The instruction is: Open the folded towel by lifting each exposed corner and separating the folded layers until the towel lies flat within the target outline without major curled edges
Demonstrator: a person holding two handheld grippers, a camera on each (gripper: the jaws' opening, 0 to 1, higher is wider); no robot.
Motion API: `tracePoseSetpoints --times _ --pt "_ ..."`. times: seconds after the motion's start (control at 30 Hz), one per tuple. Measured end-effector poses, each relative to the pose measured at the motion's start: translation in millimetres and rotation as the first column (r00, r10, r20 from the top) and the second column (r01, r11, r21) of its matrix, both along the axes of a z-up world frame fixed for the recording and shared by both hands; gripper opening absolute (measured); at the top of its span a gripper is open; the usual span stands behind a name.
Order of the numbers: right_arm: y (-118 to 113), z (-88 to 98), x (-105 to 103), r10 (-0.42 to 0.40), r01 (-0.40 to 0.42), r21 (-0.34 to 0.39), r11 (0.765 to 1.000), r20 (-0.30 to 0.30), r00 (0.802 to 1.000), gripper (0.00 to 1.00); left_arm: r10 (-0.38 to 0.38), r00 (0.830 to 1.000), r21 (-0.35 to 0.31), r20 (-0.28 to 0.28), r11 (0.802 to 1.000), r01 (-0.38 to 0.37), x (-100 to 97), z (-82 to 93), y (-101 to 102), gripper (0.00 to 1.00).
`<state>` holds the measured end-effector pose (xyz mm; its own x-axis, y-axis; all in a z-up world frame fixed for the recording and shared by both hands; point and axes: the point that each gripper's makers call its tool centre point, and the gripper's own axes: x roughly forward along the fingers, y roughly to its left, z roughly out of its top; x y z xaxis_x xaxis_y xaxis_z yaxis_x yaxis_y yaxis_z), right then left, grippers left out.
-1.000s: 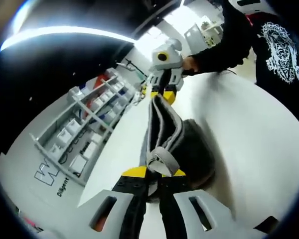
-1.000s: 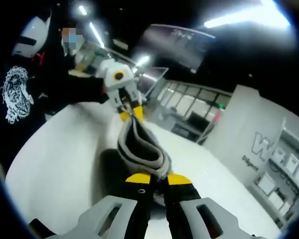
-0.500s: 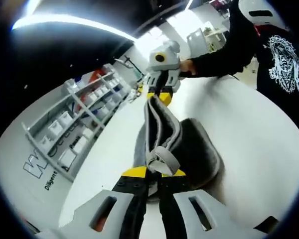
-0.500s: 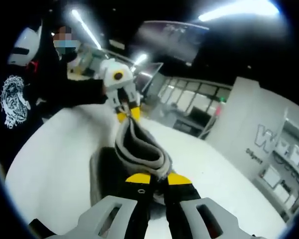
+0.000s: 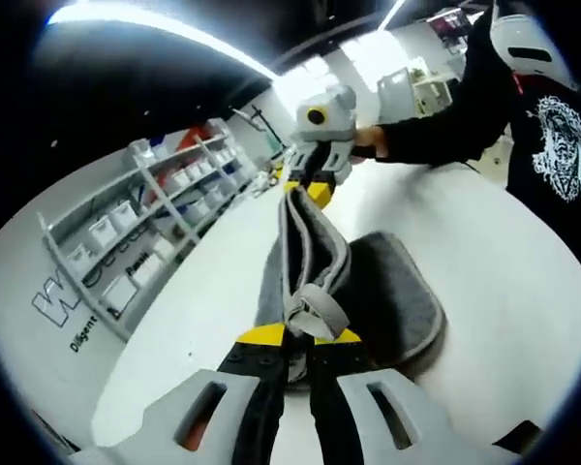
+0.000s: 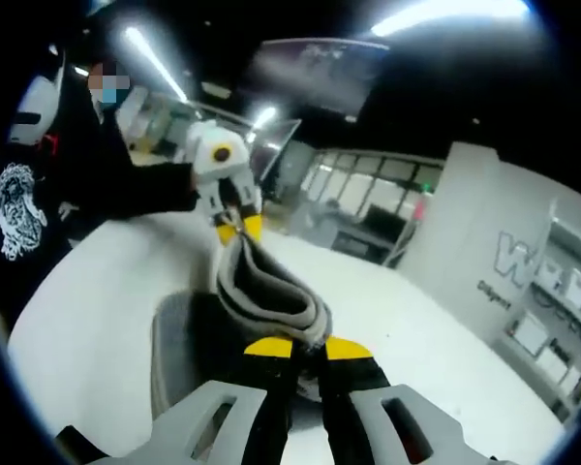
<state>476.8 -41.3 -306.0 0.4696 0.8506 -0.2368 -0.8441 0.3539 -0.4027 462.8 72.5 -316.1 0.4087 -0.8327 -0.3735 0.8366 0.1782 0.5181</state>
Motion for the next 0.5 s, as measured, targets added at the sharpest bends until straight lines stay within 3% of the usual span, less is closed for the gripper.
tracePoseSetpoints --times 0.37,0.5 --pt "-4 4.0 17 -0.007 0.008 0.030 1.000 -0.049 0.999 0.03 -0.018 0.997 -0.008 -0.069 1.000 0.017 11.6 6.6 -2 0.05" --pt "-2 2.9 20 -0.002 0.004 0.030 1.000 -0.059 0.998 0.03 -0.044 0.997 0.001 -0.066 0.999 0.045 14.6 8.2 1 0.05"
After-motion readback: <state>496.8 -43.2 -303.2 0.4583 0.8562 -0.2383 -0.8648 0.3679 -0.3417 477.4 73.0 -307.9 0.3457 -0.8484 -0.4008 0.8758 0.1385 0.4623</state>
